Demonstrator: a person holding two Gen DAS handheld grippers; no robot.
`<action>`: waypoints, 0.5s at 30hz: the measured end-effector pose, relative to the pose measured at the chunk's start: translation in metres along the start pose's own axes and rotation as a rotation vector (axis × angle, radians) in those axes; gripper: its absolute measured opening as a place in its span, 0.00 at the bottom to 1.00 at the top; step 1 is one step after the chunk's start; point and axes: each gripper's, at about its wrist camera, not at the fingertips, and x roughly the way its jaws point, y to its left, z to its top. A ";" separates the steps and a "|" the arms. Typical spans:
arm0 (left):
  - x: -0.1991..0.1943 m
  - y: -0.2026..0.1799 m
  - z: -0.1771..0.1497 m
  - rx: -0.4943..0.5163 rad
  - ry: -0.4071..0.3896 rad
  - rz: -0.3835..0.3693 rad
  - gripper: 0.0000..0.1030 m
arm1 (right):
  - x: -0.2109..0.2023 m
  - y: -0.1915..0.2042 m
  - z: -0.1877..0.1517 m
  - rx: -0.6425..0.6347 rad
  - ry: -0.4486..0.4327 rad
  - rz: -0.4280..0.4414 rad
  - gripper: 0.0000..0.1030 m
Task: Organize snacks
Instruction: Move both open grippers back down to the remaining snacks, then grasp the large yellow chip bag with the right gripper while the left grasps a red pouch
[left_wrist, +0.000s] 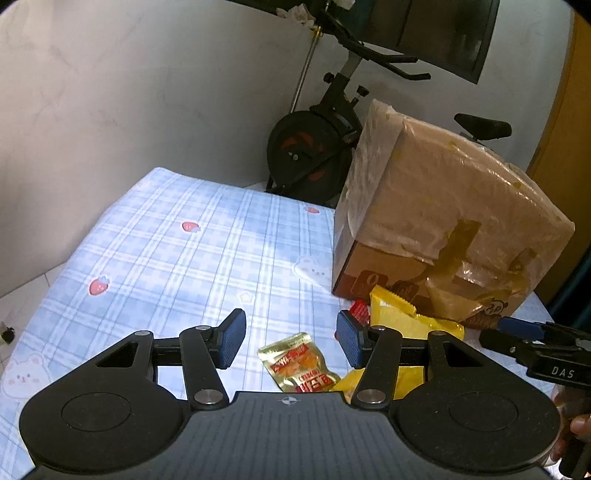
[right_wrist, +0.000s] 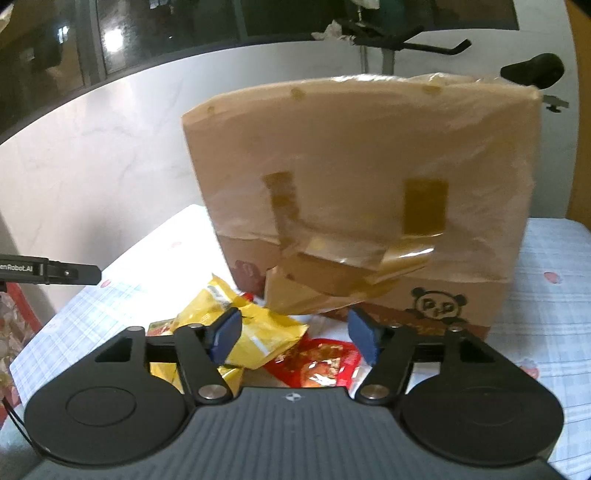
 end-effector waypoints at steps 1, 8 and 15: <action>0.001 0.000 -0.002 0.001 0.005 -0.003 0.55 | 0.002 0.002 -0.001 -0.003 0.007 0.004 0.68; 0.005 0.001 -0.011 0.016 0.030 -0.022 0.55 | 0.015 0.016 -0.011 0.025 0.071 0.047 0.80; 0.005 0.010 -0.020 -0.003 0.035 -0.025 0.55 | 0.033 0.026 -0.014 0.112 0.119 0.096 0.86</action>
